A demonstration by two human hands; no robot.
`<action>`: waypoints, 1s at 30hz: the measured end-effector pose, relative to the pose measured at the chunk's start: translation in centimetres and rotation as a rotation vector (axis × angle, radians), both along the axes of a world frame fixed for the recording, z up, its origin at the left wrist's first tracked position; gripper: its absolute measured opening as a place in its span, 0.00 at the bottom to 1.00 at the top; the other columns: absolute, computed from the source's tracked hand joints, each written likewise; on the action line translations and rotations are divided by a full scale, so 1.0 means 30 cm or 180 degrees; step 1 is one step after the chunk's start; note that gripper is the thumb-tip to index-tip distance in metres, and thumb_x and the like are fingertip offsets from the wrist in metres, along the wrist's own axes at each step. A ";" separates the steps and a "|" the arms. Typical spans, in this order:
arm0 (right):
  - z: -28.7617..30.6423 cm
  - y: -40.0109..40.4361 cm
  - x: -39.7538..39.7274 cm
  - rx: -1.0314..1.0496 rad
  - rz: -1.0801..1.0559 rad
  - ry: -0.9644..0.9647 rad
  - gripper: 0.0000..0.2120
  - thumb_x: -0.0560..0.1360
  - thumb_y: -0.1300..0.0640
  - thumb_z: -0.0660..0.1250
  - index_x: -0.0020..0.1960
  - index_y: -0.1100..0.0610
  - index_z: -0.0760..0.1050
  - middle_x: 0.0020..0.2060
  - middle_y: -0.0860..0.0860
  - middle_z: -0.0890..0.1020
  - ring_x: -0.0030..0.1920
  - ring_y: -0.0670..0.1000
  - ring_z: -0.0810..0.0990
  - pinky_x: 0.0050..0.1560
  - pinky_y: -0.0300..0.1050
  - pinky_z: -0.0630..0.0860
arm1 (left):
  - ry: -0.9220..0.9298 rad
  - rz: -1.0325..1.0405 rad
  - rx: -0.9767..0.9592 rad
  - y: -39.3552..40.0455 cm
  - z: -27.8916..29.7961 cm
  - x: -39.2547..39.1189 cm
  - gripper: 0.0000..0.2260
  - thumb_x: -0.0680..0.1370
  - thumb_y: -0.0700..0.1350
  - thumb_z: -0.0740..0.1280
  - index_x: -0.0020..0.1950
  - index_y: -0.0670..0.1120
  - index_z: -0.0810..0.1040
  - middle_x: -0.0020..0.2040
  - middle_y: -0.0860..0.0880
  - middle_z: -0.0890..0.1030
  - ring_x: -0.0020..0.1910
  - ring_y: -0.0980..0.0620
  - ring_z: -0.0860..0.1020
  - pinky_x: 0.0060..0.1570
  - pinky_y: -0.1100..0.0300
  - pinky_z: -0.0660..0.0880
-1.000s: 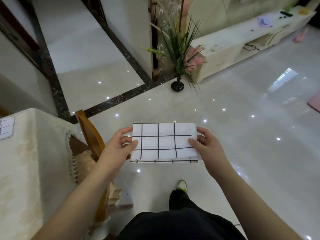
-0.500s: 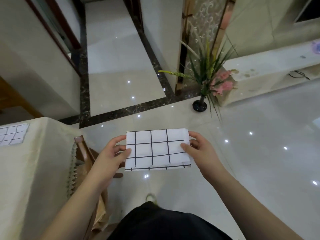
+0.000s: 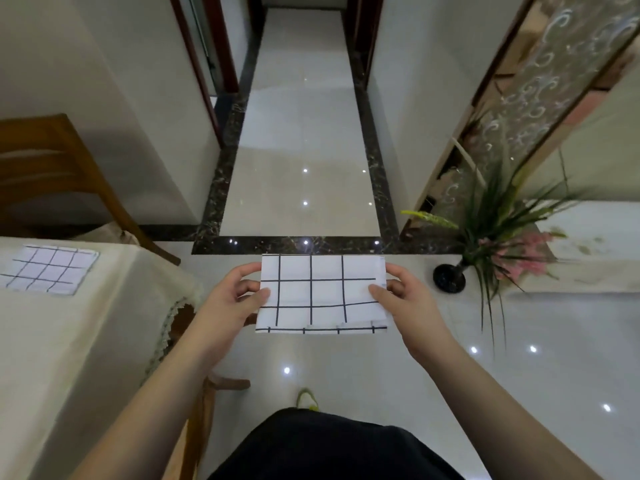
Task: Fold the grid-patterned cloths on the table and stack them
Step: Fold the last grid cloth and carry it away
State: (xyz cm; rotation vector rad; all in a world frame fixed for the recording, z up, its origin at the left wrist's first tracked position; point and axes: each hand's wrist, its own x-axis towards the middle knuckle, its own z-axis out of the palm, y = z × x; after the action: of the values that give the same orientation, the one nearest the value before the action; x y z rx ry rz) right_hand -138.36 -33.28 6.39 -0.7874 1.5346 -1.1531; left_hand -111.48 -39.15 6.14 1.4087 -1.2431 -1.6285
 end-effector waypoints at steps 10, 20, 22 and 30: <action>-0.003 -0.430 0.075 0.0026 0.0368 -0.0034 0.18 0.76 0.63 0.69 0.63 0.51 0.74 0.48 0.54 0.86 0.51 0.56 0.84 0.56 0.59 0.79 | -0.0018 0.0416 0.0023 -0.311 -0.014 0.092 0.17 0.78 0.38 0.67 0.63 0.55 0.75 0.45 0.44 0.82 0.42 0.49 0.84 0.38 0.63 0.78; -0.080 -0.896 0.137 0.0068 0.0957 -0.0230 0.17 0.76 0.65 0.68 0.61 0.52 0.76 0.48 0.53 0.86 0.50 0.54 0.85 0.49 0.50 0.81 | -0.0036 0.1248 0.0225 -0.579 -0.065 0.130 0.17 0.78 0.37 0.67 0.62 0.54 0.76 0.49 0.42 0.83 0.47 0.42 0.84 0.43 0.54 0.81; -0.090 -1.012 0.155 0.0096 0.1109 -0.0277 0.17 0.76 0.65 0.69 0.62 0.52 0.75 0.48 0.53 0.86 0.49 0.54 0.85 0.46 0.47 0.80 | -0.0068 0.1424 0.0240 -0.647 -0.069 0.142 0.17 0.78 0.37 0.67 0.64 0.53 0.75 0.48 0.43 0.84 0.46 0.43 0.84 0.44 0.52 0.80; -0.073 -1.449 0.237 0.0195 0.1835 -0.0249 0.16 0.76 0.62 0.69 0.60 0.46 0.75 0.45 0.50 0.86 0.49 0.55 0.85 0.50 0.55 0.81 | -0.0126 0.2093 0.0218 -0.880 -0.035 0.168 0.17 0.78 0.37 0.67 0.64 0.52 0.75 0.49 0.43 0.84 0.47 0.43 0.84 0.46 0.48 0.80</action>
State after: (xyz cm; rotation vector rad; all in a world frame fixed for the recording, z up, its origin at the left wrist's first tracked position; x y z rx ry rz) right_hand -131.24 -76.74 4.21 -1.0421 1.1594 -0.6957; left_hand -106.44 -65.56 5.11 1.6684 -0.6348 -1.1922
